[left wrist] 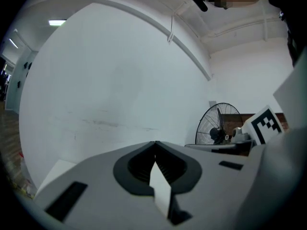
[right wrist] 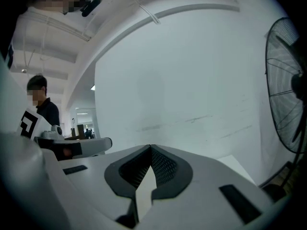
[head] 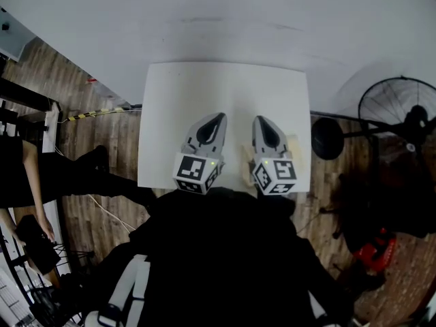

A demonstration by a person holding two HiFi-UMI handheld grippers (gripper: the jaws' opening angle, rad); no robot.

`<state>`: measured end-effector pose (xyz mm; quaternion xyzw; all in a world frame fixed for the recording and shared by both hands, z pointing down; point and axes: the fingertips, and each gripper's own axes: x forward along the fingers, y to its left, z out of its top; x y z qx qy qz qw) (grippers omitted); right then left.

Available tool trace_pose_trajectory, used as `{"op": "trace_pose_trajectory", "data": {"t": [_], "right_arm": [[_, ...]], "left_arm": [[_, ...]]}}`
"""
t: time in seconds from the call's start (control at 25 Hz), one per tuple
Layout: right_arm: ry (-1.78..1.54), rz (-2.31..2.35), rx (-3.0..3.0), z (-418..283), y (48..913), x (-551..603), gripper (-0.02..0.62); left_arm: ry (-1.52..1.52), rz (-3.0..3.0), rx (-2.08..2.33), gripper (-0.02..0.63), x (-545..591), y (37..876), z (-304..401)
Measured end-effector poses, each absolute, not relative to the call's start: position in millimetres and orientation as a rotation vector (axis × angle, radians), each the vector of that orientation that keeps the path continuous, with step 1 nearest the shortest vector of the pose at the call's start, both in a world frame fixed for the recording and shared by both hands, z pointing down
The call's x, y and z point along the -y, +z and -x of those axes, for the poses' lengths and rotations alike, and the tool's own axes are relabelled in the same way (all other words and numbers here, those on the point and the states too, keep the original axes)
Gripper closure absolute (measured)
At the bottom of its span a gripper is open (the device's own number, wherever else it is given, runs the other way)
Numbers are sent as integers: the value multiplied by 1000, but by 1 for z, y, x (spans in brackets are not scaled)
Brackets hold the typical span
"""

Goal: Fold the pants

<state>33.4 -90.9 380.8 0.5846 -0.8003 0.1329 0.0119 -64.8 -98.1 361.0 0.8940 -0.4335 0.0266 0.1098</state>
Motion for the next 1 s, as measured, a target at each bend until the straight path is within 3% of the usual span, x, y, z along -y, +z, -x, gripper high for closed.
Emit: {"op": "trace_pose_trajectory", "data": {"t": [1.0], "right_arm": [[401, -1789, 2527, -29, 382, 91, 592]], "left_arm": [[128, -2632, 1344, 601, 102, 373, 76]]}}
